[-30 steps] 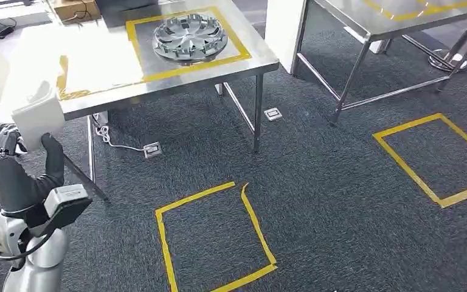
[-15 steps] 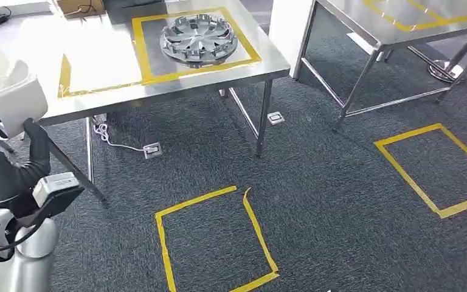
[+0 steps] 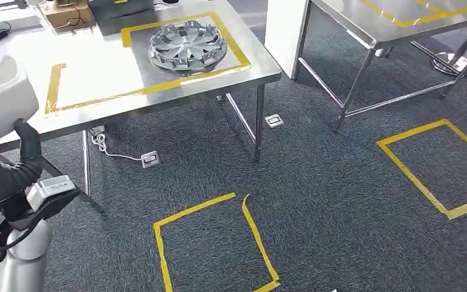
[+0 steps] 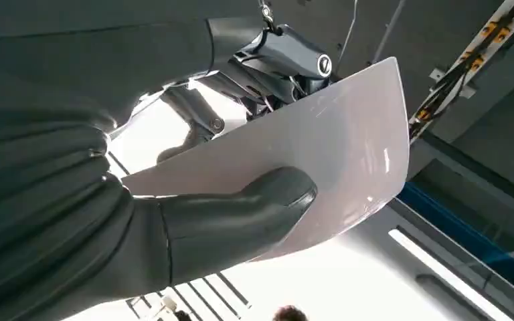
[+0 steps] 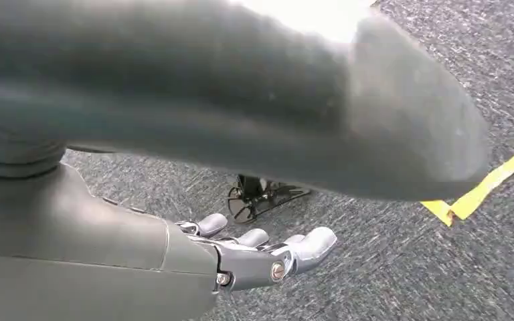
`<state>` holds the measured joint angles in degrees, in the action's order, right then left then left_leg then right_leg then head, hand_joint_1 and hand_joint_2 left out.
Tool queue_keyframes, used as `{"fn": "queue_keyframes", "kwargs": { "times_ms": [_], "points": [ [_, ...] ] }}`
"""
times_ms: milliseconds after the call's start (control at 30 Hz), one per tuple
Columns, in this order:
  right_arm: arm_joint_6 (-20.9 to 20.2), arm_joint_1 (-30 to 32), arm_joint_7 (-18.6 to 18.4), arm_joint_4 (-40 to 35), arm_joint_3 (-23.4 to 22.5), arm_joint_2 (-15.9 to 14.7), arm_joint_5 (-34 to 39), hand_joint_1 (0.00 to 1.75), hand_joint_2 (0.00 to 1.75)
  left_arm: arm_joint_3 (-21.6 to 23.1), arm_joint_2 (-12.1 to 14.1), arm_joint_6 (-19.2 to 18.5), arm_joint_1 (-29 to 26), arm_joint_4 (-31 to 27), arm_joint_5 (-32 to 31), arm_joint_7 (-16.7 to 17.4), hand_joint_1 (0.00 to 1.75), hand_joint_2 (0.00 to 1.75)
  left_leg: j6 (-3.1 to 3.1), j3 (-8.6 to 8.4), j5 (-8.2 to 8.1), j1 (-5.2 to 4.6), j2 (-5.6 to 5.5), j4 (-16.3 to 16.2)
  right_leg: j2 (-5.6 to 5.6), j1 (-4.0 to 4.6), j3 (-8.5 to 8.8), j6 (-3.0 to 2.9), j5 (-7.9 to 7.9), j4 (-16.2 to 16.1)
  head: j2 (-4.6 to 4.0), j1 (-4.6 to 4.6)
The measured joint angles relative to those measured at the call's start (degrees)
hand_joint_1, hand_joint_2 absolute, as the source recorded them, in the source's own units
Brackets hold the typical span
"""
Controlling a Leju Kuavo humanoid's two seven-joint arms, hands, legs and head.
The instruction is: Take the parts from the cabinet and place them on the table.
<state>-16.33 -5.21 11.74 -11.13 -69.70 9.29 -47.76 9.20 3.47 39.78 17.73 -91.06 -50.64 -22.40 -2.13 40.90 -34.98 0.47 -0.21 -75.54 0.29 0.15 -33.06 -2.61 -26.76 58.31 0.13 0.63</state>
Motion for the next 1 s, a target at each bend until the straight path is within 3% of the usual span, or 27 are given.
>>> {"fn": "queue_keyframes", "kwargs": {
  "times_ms": [33,100,133,167,200,233,333,367,400,467,500,533,633,700,733,800,867,900,933,967,1000],
  "points": [
    [0.0,0.1,0.1,0.0,0.0,0.0,0.0,0.00,0.00,0.0,0.1,0.0,0.0,0.0,0.0,0.0,1.75,1.75,0.09,-0.57,2.28,0.00,0.00,2.5,0.01,0.00,0.48,0.08,-0.39,0.0,0.00,0.00],
    [0.0,0.0,0.1,0.0,0.0,0.0,-0.2,0.00,0.00,0.0,0.2,0.0,0.0,-0.4,0.0,0.0,1.75,1.75,0.47,-4.31,8.84,0.00,0.02,12.4,0.04,-0.02,1.69,0.36,-1.21,0.1,0.00,0.02],
    [0.0,0.0,0.1,0.0,0.0,0.0,-0.2,0.00,0.00,0.0,0.3,0.0,0.0,-0.5,0.0,-0.1,1.75,1.75,0.81,-5.62,10.78,-0.04,0.09,16.5,0.04,-0.03,1.72,0.58,-1.59,0.0,0.00,0.02],
    [0.0,-0.1,0.2,0.0,0.0,0.0,-0.3,0.00,0.00,0.0,0.4,0.1,0.0,-0.6,0.0,-0.1,1.75,1.75,1.09,-5.55,7.98,-0.48,0.13,16.6,0.19,0.17,2.00,0.98,-1.83,0.2,0.00,0.04],
    [0.0,-0.2,0.2,0.0,0.0,0.0,-0.3,0.00,0.00,0.0,0.4,0.1,-0.1,-0.6,0.0,-0.1,1.75,1.75,1.52,-5.94,8.15,-0.48,0.13,16.5,0.10,0.15,1.74,1.41,-2.11,0.0,0.00,-0.04],
    [0.0,-0.1,0.2,0.0,0.0,0.0,-0.3,0.00,0.00,0.0,0.4,0.1,-0.1,-0.9,0.0,0.0,1.75,1.75,2.03,-5.89,9.41,-0.41,0.01,16.9,0.02,0.15,2.22,1.82,-1.87,0.5,0.00,0.00],
    [0.0,-0.3,0.3,0.0,0.0,-0.2,-0.5,0.00,0.00,0.0,0.3,0.1,-0.4,-1.4,0.1,0.0,1.75,1.75,2.94,-7.68,8.98,0.07,-0.03,17.2,0.06,0.21,1.84,2.68,-2.40,2.7,0.00,-0.24],
    [0.0,-0.5,0.3,0.0,0.0,-0.2,-0.5,0.00,0.00,0.0,0.3,0.2,-0.4,-1.7,0.1,-0.1,1.75,1.75,3.24,-7.98,8.68,0.11,0.03,17.2,-0.03,0.07,-0.12,3.08,-3.29,5.9,0.00,-0.53],
    [0.0,-0.6,0.3,0.0,0.0,-0.2,-0.4,0.00,0.00,0.0,0.2,0.2,-0.6,-2.0,0.2,0.0,1.75,1.75,3.40,-8.08,8.43,0.10,0.06,17.2,-0.03,-0.20,-3.17,3.55,-4.97,10.4,0.00,-0.53],
    [-0.1,-0.6,0.2,0.0,0.0,-0.2,-0.3,0.00,0.00,0.0,-0.1,0.2,-1.4,-2.3,0.2,-0.1,1.75,1.75,3.36,-8.48,7.73,0.08,0.01,17.2,-0.04,-0.32,-8.33,3.90,-8.24,17.5,0.00,-0.57],
    [-0.1,-0.5,0.2,0.0,0.0,-0.2,-0.3,0.00,0.00,0.0,-0.2,0.2,-1.8,-2.4,0.3,-0.1,1.75,1.75,3.27,-8.87,7.36,0.10,-0.06,17.2,-0.04,-0.40,-9.54,3.84,-7.92,18.0,0.00,-0.68],
    [0.0,-0.5,0.2,0.0,0.0,-0.3,-0.3,0.00,0.00,0.0,-0.2,0.2,-2.0,-2.4,0.3,0.0,1.75,1.75,3.16,-9.43,6.93,0.10,-0.12,17.2,-0.04,-0.47,-9.42,3.80,-6.24,16.2,0.00,-0.68],
    [0.0,-0.4,0.1,0.0,0.0,-0.5,-0.1,0.00,0.00,0.0,-0.5,0.2,-2.1,-2.7,0.3,-0.1,1.75,1.75,2.57,-11.10,5.21,0.14,-0.04,17.3,-0.21,-0.45,-4.34,3.22,3.79,1.4,0.00,-0.79],
    [-0.2,-0.4,0.3,0.0,0.0,-0.5,0.0,0.00,0.00,0.0,-0.7,0.2,-2.1,-2.7,0.2,-0.1,1.75,1.75,1.79,-11.90,4.45,-0.13,-0.12,17.3,-0.26,0.08,-4.30,2.53,1.58,0.8,0.00,-0.68],
    [-0.3,-0.4,0.6,0.0,0.0,-0.5,0.0,0.00,0.00,-0.1,-0.8,0.2,-2.1,-2.9,-0.1,-0.1,1.75,1.75,1.40,-11.96,4.23,-0.11,-0.11,17.7,-0.21,0.16,-3.77,2.07,2.40,0.5,0.00,-0.74],
    [-0.2,-0.5,0.8,0.0,-0.1,-0.5,-0.1,0.00,0.00,-0.1,-1.1,0.2,-2.1,-3.0,-0.3,-0.3,1.75,1.75,0.68,-12.86,5.02,-0.15,-0.17,16.5,-0.02,-0.11,-2.64,1.08,2.20,0.3,0.00,-0.70],
    [-0.6,-0.5,0.8,0.0,0.0,-0.5,-0.9,0.00,0.00,-0.3,-1.2,0.2,-2.0,-2.9,-0.5,-0.4,1.75,1.75,0.45,-10.42,4.89,0.01,-0.04,11.5,-0.03,-0.21,-1.18,0.13,1.42,-0.2,0.00,-0.41],
    [-1.1,-0.7,0.9,0.0,0.0,-0.5,-1.2,0.00,0.00,-0.3,-1.3,0.2,-2.0,-2.9,-0.6,-0.5,1.75,1.75,0.25,-8.10,3.75,0.05,-0.05,7.9,0.00,-0.21,-0.85,-0.09,1.02,-0.2,0.00,-0.44],
    [-1.3,-0.8,1.0,0.0,0.0,-0.6,-1.5,0.00,0.00,-0.3,-1.3,0.2,-2.0,-2.8,-0.6,-0.6,1.75,1.75,0.03,-5.36,1.62,0.07,-0.05,4.1,0.02,-0.12,-0.43,-0.17,0.53,-0.2,0.00,-0.39],
    [-1.3,-0.8,1.0,0.0,0.1,-0.6,-1.6,0.00,0.00,-0.4,-1.4,0.2,-2.1,-2.6,-0.6,-0.6,1.75,1.75,-0.03,-3.02,-0.43,0.07,-0.04,1.3,0.01,-0.01,0.04,-0.23,0.06,-0.2,0.00,-0.41],
    [-1.3,-0.7,1.0,0.0,0.1,-0.6,-1.6,0.00,0.00,-0.4,-1.5,0.2,-2.2,-2.5,-0.6,-0.6,1.75,1.75,-0.04,-1.32,-1.26,0.07,-0.04,-0.1,0.00,0.11,0.63,-0.23,-0.48,-0.2,0.00,-0.42]
  ]
}}
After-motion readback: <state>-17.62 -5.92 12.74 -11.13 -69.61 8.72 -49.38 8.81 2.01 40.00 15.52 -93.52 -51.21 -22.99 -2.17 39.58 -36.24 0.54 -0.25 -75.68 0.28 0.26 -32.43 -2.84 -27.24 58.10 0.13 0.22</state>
